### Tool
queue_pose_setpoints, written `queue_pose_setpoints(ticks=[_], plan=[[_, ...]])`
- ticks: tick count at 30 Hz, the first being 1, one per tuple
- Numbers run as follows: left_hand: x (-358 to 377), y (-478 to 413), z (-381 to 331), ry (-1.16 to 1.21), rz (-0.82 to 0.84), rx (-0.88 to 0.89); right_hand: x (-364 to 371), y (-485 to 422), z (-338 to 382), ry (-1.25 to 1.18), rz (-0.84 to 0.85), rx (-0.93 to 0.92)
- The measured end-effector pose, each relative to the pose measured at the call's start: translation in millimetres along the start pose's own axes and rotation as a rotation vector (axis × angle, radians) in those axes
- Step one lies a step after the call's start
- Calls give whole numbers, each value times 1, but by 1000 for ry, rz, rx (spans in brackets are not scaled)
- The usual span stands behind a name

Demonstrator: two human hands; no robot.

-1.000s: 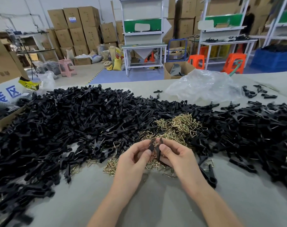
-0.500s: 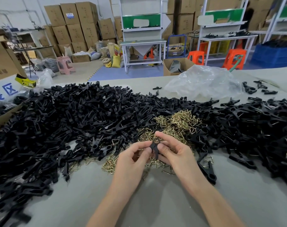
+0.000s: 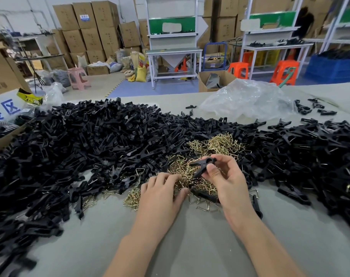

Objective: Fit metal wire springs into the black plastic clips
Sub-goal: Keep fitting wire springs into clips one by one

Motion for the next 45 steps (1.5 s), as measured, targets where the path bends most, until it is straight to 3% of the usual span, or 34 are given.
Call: queue_pose_setpoints(ticks=[7,17,19,26,36,41,45], plan=[[-16,1,2,145,-95,23,0,0,-1,-7,-5,12],[-18,1,30,790,-180,-257,1,-2,-8,-97,-5,75],[-20,1,33,833,-199,-287,2,-1,-9,-103,4,90],[-21,1,29,656,-178,-223,4,2,-9,-101,17,118],[-20,-6,44,768,-167,-260,4,3,-7,-95,10,126],[-34,0,20,357,-178,36,3,3,-7,-98,18,122],[-34,-1,16,234,-156,77,3,4,-7,-86,28,122]])
Point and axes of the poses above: each hand's wrist, its own y-axis away from the middle knuckle, its own x-axis out of the palm, z = x × y, the point moved 10 cm from there along -y, towards the middle knuckle, and after that the axes turned 2 degrees about -z, right-handed, at the moved point
